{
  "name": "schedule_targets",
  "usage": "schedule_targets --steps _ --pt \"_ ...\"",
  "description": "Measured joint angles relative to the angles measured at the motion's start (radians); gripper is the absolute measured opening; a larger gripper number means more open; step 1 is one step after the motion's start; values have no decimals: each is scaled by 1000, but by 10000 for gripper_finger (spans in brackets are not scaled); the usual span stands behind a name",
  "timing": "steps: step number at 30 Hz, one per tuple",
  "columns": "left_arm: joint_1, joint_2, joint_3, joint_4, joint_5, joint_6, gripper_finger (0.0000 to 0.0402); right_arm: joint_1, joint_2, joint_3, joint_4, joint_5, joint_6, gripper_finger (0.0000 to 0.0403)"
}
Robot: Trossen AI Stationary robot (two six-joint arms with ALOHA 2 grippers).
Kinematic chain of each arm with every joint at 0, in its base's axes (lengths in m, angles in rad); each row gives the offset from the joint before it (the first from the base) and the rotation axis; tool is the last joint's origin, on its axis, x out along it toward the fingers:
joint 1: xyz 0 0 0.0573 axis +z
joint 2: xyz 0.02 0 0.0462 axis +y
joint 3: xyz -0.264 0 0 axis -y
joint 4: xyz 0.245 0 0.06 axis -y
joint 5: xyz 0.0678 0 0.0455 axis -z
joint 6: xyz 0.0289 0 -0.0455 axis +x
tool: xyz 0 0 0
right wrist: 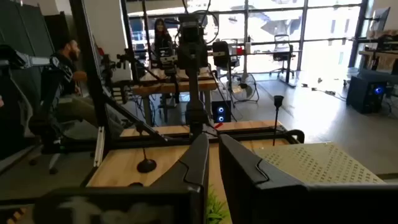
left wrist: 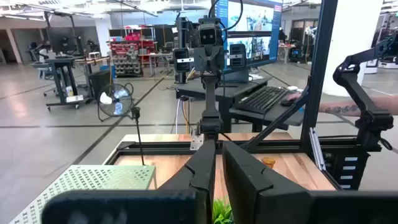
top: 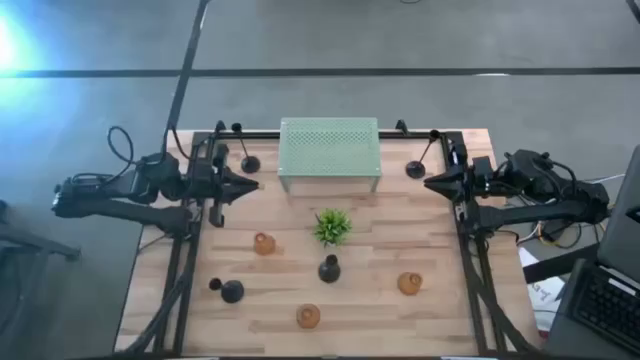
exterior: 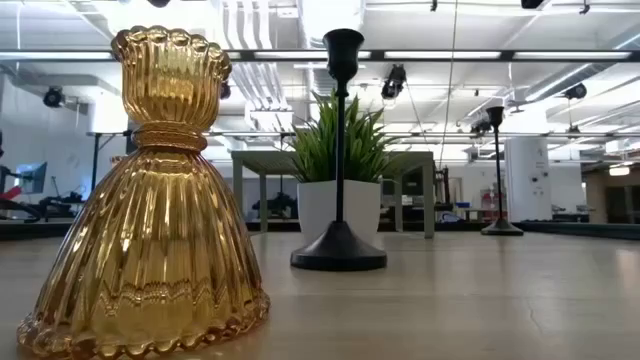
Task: Pick & Place candle stick holders
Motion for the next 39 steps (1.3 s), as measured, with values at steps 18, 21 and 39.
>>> schedule_targets --steps 18,21,39 --pt "0 21 0 39 0 -45 37 0 0 0 0 0 0 34" --pt "0 28 0 73 0 13 37 0 0 0 0 0 0 34" --pt "0 29 0 86 0 38 37 0 60 16 214 -1 -6 34"
